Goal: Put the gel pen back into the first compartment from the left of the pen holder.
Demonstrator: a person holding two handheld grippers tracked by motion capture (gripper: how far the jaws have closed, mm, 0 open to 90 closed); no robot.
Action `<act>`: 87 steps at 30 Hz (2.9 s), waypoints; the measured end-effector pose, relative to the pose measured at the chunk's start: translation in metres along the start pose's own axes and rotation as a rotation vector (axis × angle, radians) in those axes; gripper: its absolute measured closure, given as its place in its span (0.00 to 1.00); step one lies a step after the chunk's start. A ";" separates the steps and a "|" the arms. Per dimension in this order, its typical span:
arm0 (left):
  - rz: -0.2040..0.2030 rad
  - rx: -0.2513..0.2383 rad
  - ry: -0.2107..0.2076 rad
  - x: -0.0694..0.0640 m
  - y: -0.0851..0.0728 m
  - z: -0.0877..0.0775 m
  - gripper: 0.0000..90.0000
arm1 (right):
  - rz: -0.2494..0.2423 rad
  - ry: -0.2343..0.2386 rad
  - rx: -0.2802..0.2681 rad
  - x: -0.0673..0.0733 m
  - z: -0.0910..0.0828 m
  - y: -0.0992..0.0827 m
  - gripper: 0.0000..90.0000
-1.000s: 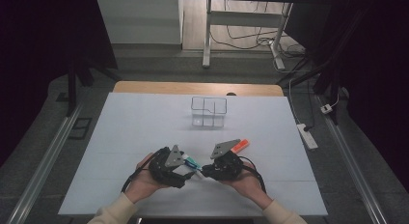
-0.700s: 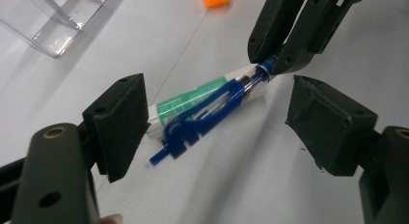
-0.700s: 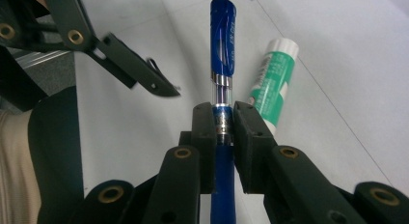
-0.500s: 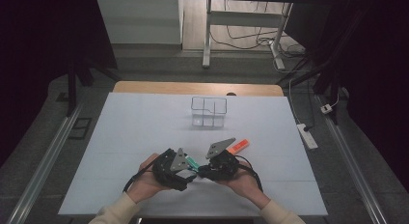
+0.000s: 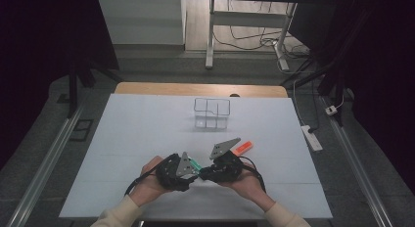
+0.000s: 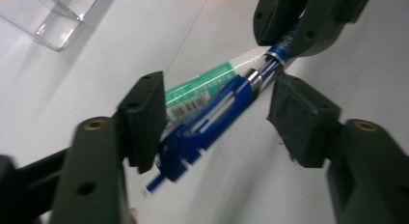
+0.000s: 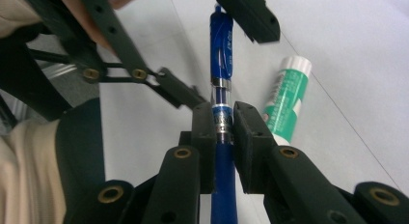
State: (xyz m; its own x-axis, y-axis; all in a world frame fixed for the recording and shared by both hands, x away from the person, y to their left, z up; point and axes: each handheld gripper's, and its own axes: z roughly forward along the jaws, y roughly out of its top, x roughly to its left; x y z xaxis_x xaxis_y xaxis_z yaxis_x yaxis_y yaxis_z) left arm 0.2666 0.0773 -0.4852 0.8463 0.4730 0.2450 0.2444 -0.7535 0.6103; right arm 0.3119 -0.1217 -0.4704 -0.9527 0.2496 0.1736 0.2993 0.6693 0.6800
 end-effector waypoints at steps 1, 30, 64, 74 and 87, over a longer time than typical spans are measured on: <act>0.013 0.004 -0.001 0.000 0.000 0.000 0.48 | 0.000 0.001 0.001 0.000 -0.001 0.001 0.88; -0.013 0.007 -0.027 0.013 -0.010 -0.008 0.87 | -0.006 -0.181 -0.311 -0.003 -0.030 0.000 0.54; -0.056 -0.059 -0.067 0.006 -0.007 -0.003 0.87 | 0.038 -0.135 -0.358 -0.005 -0.021 -0.005 0.69; -0.038 -0.041 -0.060 0.005 -0.006 -0.002 0.86 | 0.030 -0.036 -0.370 -0.004 -0.019 -0.004 0.82; -0.097 -0.065 -0.051 0.008 -0.009 -0.002 0.69 | 0.010 -0.030 -0.398 -0.004 -0.022 -0.004 0.88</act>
State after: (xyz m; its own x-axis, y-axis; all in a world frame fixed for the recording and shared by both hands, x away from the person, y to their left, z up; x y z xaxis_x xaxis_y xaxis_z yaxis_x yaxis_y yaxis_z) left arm 0.2706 0.0890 -0.4869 0.8434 0.5175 0.1447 0.2969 -0.6731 0.6773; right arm 0.3132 -0.1413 -0.4582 -0.9460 0.2789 0.1653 0.2594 0.3450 0.9020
